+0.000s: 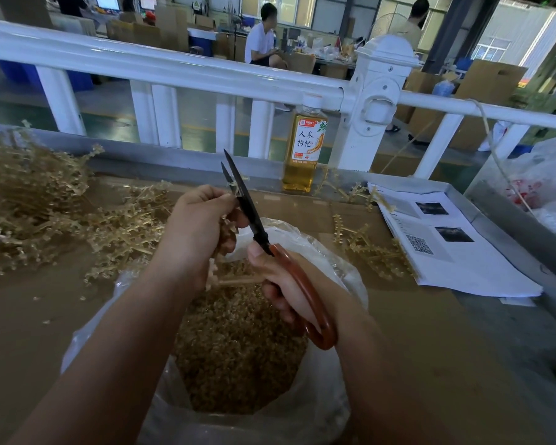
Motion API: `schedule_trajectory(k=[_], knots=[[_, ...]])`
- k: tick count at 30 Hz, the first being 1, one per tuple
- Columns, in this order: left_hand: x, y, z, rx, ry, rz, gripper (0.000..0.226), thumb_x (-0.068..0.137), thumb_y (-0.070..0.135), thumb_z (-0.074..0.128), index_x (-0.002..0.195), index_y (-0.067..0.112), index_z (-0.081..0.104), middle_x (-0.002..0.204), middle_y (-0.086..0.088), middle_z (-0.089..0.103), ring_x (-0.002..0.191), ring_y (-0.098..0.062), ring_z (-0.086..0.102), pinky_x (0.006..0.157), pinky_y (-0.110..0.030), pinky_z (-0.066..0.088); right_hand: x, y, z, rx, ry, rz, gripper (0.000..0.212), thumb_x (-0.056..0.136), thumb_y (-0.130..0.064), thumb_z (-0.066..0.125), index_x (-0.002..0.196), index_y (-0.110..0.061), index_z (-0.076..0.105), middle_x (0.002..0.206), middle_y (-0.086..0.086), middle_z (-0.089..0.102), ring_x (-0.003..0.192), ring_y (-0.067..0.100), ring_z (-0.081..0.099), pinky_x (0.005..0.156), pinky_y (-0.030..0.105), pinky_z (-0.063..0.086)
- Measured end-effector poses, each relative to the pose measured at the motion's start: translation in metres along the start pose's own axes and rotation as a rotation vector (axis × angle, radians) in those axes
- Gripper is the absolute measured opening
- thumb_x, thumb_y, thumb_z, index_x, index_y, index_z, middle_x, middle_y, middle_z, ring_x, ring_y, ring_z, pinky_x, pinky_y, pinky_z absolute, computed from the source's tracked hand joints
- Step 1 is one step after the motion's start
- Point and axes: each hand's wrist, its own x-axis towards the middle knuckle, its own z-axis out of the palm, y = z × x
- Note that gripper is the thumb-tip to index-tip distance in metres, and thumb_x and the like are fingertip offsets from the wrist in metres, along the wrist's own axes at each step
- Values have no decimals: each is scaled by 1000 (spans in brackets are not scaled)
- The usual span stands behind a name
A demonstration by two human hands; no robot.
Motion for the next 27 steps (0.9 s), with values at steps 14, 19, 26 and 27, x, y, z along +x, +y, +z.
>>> schedule_trajectory(k=[14,19,26,27], knots=[[-4,4,3,24,-55,9,20,93,11,47,75,8,54,46,5,57,29,-5,37,30,-10,26,-4,-3,-2,57,-1,39,39,89,-60,34,73,-27,45,58,-6,44,40,1,40,48,21,35],[-6,4,5,15,-40,6,19,93,12,48,75,9,54,45,6,57,29,-4,37,30,-10,26,-4,-7,-2,49,-3,55,38,91,-58,33,74,-26,45,61,-2,43,50,11,40,52,24,36],[-8,4,7,-26,-66,3,15,94,11,46,86,4,56,46,6,57,30,-2,41,31,-9,28,-4,-13,-3,95,5,149,45,93,-52,34,76,-12,44,62,2,40,51,14,36,53,27,33],[-8,5,7,-22,-71,7,14,94,10,46,87,3,56,46,6,58,30,-2,41,31,-9,27,-4,-13,-3,124,5,161,45,93,-51,36,75,-11,44,61,2,39,51,13,35,52,26,32]])
